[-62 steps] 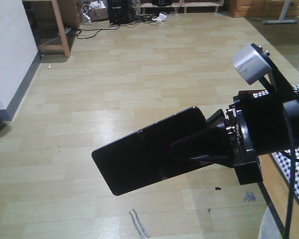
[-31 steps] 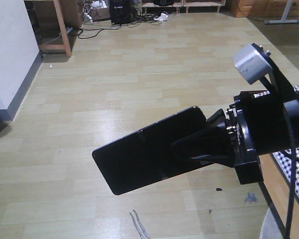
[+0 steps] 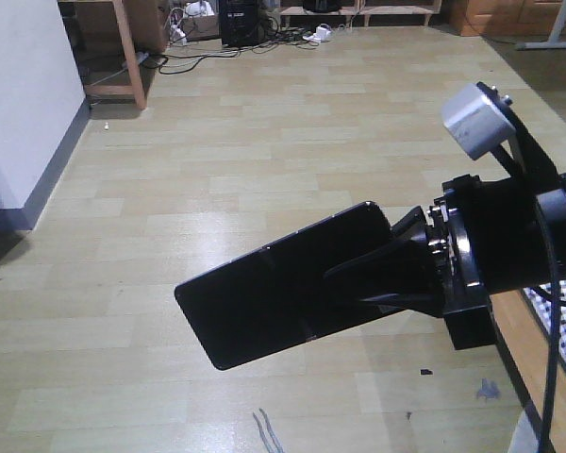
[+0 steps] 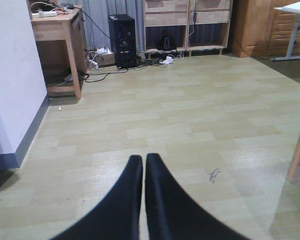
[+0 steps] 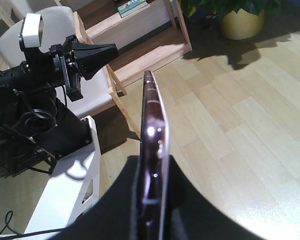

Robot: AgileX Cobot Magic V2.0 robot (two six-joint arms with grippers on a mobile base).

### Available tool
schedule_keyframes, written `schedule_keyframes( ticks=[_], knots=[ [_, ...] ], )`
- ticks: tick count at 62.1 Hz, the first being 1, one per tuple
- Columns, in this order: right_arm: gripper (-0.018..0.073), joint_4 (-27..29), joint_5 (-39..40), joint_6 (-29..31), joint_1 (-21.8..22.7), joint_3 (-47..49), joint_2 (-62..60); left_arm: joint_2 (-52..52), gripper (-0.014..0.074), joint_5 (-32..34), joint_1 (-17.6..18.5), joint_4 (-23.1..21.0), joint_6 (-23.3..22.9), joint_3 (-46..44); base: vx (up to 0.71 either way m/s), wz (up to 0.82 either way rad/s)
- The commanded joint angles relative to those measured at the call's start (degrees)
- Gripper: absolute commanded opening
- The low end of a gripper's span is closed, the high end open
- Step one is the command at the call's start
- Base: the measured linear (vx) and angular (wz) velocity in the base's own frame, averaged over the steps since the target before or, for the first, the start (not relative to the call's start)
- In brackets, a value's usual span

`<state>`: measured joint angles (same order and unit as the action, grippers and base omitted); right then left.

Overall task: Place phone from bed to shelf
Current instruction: 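Hold the phone in the right gripper while turning away from the bed, then carry the phone in the right gripper while driving across the room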

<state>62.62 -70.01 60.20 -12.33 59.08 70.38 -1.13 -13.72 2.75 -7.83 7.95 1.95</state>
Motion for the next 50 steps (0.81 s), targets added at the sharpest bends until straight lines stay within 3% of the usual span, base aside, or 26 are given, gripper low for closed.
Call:
schedule_keyframes(
  ticks=[1, 50],
  knots=[
    [-0.0001, 5.43, -3.96, 0.41, 0.13, 1.51, -1.45, -0.27, 0.0001, 4.22, 0.23, -0.49, -0.22, 0.16, 0.09, 0.08],
    [-0.0001, 5.43, -3.96, 0.41, 0.13, 1.51, -1.45, -0.27, 0.0001, 4.22, 0.23, -0.49, -0.22, 0.16, 0.16, 0.06]
  ],
)
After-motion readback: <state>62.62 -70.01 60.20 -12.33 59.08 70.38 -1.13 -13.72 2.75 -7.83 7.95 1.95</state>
